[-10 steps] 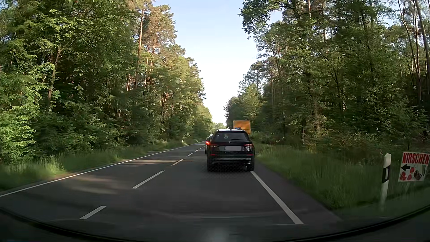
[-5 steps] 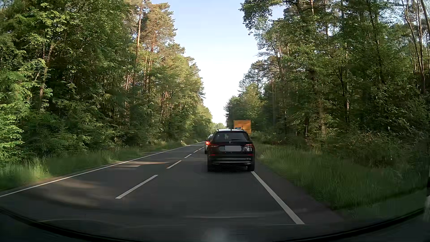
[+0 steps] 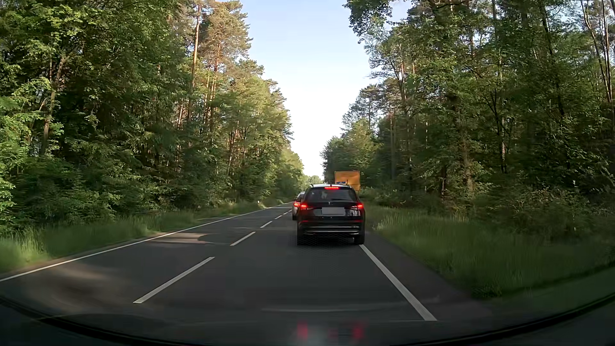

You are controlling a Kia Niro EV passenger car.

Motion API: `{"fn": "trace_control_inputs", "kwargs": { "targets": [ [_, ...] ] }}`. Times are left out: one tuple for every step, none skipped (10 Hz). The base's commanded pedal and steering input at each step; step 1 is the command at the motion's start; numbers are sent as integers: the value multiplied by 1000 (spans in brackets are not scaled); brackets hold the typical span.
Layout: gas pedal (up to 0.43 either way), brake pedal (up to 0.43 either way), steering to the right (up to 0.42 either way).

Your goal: Follow the waypoints while adhering to traffic rules and regulations

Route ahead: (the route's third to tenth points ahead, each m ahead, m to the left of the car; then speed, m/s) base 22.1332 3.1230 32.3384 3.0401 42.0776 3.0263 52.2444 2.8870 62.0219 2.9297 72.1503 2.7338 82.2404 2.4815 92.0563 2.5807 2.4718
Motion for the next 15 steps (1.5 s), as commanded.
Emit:
{"fn": "trace_control_inputs", "kwargs": {
  "targets": [
    [0, 0, -1],
    [0, 0, -1],
    [0, 0, -1],
    [0, 0, -1],
    [0, 0, -1],
    [0, 0, -1],
    [0, 0, -2],
    [0, 0, -2],
    [0, 0, -2],
    [0, 0, -2],
    [0, 0, -2],
    [0, 0, -3],
    [0, 0, -3],
    [0, 0, -3],
    [0, 0, -3]
  ]
}}
